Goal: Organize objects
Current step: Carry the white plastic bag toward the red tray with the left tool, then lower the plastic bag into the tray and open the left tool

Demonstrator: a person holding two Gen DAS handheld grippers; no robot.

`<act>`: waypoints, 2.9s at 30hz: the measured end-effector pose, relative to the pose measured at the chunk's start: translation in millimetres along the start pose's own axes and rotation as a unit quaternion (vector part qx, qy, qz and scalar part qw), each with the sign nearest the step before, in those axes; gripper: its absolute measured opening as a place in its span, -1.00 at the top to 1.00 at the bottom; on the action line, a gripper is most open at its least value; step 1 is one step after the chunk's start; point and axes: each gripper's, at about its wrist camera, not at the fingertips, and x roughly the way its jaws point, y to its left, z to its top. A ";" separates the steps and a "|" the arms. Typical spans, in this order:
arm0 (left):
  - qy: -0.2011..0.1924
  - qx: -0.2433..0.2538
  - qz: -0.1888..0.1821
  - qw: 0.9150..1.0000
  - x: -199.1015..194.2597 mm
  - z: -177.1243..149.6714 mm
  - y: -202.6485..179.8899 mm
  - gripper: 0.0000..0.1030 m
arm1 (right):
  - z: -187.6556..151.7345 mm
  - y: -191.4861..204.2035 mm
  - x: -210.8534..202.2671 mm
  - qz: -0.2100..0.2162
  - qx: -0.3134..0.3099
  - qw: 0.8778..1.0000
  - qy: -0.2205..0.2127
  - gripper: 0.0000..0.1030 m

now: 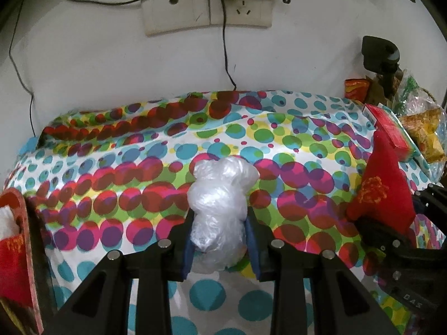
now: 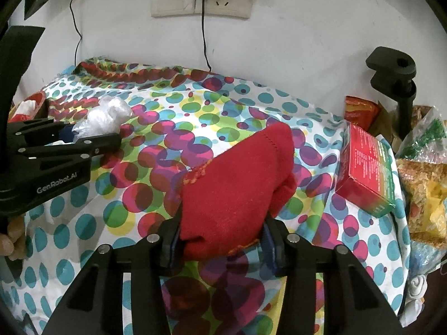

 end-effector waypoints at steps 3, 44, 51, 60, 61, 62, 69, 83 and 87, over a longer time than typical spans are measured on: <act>-0.001 -0.002 -0.003 1.000 -6.2 -4.5 0.2 0.38 | 0.3 0.4 0.0 0.000 0.000 1.000 0.000 0.17; -0.040 -0.067 0.081 0.994 -164.8 -47.0 144.3 0.38 | 0.1 1.2 -0.9 -0.003 -0.002 1.000 0.001 0.14; -0.021 -0.103 0.113 0.988 -156.3 -58.4 185.6 0.38 | 0.5 1.5 -1.2 -0.004 -0.003 1.000 0.001 0.13; -0.008 -0.124 0.128 0.984 -134.6 -56.5 213.1 0.38 | 0.7 2.5 -1.8 -0.005 -0.004 1.000 0.001 0.12; -0.008 -0.124 0.131 0.984 -132.0 -55.2 214.8 0.38 | 0.6 1.7 -1.6 -0.005 -0.004 1.000 0.001 0.12; -0.007 -0.122 0.135 0.983 -128.9 -53.7 217.3 0.38 | 0.5 1.9 -1.7 -0.005 -0.004 1.000 0.001 0.12; 0.003 -0.150 0.130 0.980 -114.7 -53.7 231.8 0.34 | -0.2 1.9 -1.0 -0.007 -0.006 1.000 0.001 0.11; 0.018 -0.151 0.129 0.980 -120.7 -58.9 225.3 -0.04 | 2.6 2.9 -1.9 -0.015 -0.013 1.000 0.001 0.08; 0.017 -0.144 0.127 0.981 -130.8 -59.6 220.3 -0.06 | 2.7 3.0 -1.9 -0.014 -0.012 1.000 0.001 0.08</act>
